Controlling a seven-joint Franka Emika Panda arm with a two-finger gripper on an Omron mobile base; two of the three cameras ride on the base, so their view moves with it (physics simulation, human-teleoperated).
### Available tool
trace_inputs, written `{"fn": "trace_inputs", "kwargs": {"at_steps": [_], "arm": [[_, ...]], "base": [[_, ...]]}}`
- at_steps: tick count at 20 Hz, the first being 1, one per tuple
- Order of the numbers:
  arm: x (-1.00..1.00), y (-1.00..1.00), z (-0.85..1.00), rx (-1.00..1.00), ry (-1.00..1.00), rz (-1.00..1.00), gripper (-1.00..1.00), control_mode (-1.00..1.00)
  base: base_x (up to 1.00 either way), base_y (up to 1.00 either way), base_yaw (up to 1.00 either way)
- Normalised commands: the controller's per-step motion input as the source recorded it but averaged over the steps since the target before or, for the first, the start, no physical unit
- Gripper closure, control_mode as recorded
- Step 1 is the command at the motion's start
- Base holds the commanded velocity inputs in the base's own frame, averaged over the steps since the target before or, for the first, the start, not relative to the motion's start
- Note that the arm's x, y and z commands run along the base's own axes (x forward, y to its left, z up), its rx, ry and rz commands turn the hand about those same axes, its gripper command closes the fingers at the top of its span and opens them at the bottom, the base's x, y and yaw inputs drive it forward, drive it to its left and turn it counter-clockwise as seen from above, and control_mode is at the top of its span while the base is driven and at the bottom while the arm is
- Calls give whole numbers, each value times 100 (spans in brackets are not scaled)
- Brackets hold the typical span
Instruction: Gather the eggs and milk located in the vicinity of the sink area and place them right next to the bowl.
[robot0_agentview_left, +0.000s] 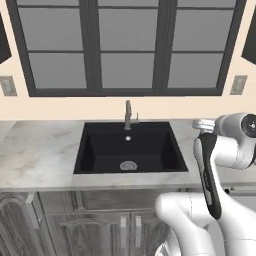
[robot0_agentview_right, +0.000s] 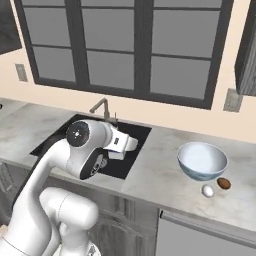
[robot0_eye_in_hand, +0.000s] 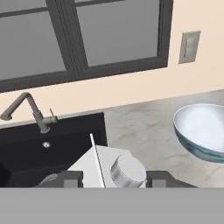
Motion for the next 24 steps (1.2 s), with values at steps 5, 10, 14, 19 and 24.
{"fn": "trace_inputs", "kwargs": {"at_steps": [5, 10, 14, 19, 24], "arm": [[0, 0, 0, 0, 0, 0, 100, 100], [0, 0, 0, 0, 0, 0, 100, 100], [0, 0, 0, 0, 0, 0, 100, 100], [0, 0, 0, 0, 0, 0, 100, 100], [0, 0, 0, 0, 0, 0, 100, 100]], "base": [[0, -52, 0], [0, -45, 0], [0, -39, 0], [0, -34, 0], [0, -24, 0]]}}
